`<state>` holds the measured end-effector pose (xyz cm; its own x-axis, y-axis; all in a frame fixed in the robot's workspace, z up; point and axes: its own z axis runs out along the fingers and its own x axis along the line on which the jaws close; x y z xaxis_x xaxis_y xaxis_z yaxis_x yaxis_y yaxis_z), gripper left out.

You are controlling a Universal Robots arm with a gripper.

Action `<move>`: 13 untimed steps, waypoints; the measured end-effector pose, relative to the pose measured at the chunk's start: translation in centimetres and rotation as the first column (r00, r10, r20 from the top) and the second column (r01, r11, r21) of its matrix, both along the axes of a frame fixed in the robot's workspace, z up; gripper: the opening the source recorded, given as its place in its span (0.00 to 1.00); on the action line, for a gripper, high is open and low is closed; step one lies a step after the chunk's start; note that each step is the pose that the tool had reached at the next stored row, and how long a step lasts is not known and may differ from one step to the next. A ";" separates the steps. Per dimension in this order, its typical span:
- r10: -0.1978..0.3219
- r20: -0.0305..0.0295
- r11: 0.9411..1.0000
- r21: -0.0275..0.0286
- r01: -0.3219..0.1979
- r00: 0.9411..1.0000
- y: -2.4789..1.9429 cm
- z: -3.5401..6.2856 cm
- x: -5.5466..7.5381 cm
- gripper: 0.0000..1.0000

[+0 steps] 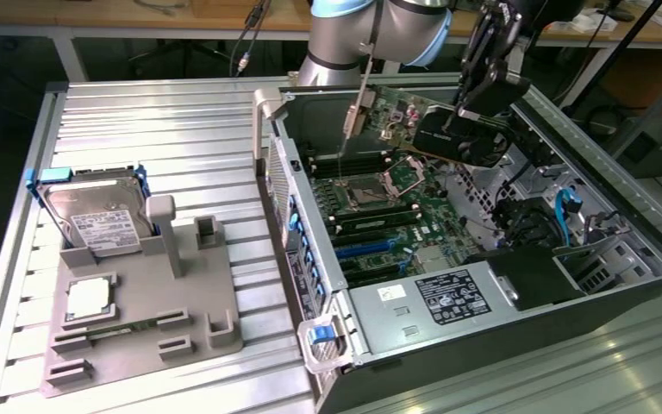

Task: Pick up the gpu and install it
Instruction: 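Insert the gpu into the slot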

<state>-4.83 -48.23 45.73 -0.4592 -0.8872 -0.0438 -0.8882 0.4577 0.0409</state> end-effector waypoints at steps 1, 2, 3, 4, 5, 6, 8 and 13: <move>0.006 0.000 1.000 0.000 -0.006 1.000 0.00 0.00 0.0 0.27; 0.012 0.000 1.000 0.000 -0.012 1.000 0.00 0.00 0.0 0.27; 0.018 0.000 1.000 0.000 -0.018 1.000 0.00 0.00 0.0 0.27; 0.028 0.000 1.000 0.000 -0.028 1.000 0.00 0.00 0.0 0.27; 0.038 0.000 0.999 0.000 -0.038 0.999 0.00 0.00 0.0 0.27; 0.045 0.000 0.999 0.000 -0.045 0.999 0.00 0.00 0.0 0.27; 0.057 0.000 0.998 0.000 -0.057 0.998 0.00 0.00 0.0 0.27; 0.083 0.000 0.997 0.000 -0.083 0.997 0.00 0.00 0.0 0.27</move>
